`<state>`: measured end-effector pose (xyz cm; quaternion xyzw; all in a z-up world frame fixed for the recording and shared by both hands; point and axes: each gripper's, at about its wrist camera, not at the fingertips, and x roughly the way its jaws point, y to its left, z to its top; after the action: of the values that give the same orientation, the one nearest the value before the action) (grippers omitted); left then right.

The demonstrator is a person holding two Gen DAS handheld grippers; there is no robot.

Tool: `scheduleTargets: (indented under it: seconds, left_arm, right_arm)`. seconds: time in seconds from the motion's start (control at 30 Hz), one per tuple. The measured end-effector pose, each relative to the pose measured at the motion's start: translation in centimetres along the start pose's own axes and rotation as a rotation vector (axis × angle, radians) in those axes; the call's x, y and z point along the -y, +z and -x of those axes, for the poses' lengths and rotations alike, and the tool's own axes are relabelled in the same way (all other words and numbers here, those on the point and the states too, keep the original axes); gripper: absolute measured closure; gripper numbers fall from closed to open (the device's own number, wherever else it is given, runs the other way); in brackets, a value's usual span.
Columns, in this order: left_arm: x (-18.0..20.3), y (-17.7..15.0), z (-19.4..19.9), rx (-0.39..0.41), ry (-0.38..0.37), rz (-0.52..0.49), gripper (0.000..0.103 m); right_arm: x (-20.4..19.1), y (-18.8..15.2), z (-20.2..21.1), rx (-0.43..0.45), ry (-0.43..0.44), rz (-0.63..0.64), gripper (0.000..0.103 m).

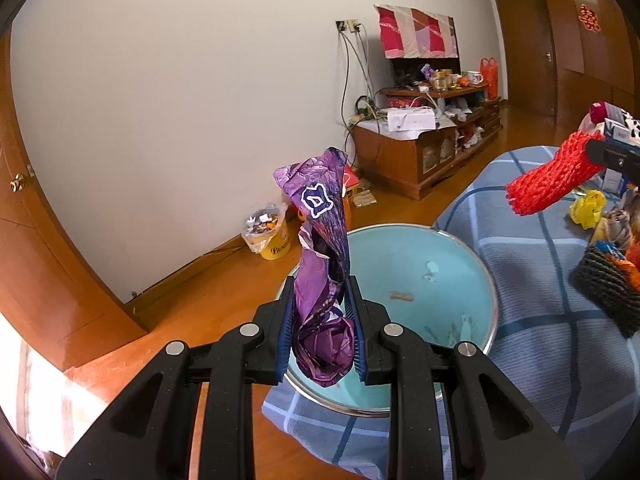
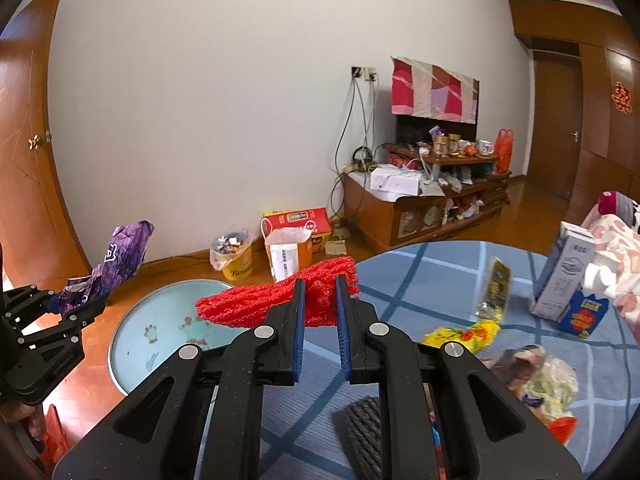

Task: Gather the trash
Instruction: 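Carry the purple wrapper and red mesh net over the light-blue bucket with both tools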

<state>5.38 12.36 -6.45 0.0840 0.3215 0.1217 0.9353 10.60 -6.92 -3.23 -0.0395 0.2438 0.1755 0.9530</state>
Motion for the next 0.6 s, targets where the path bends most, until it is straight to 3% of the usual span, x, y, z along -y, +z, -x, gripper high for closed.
scheduleTargets:
  seconds: [0.47,0.6]
  left_arm:
    - [-1.2,-0.5,-2.2,-0.042,0.081,-0.025,0.078]
    - [-1.2,-0.6,-2.6,-0.058,0.074,-0.026,0.078]
  right_arm:
    - [-2.7,-0.6,-4.5,-0.064,0.032,0.044,0.088]
    - [-3.3,-0.9,-5.7,-0.087,0.040,0.056,0.088]
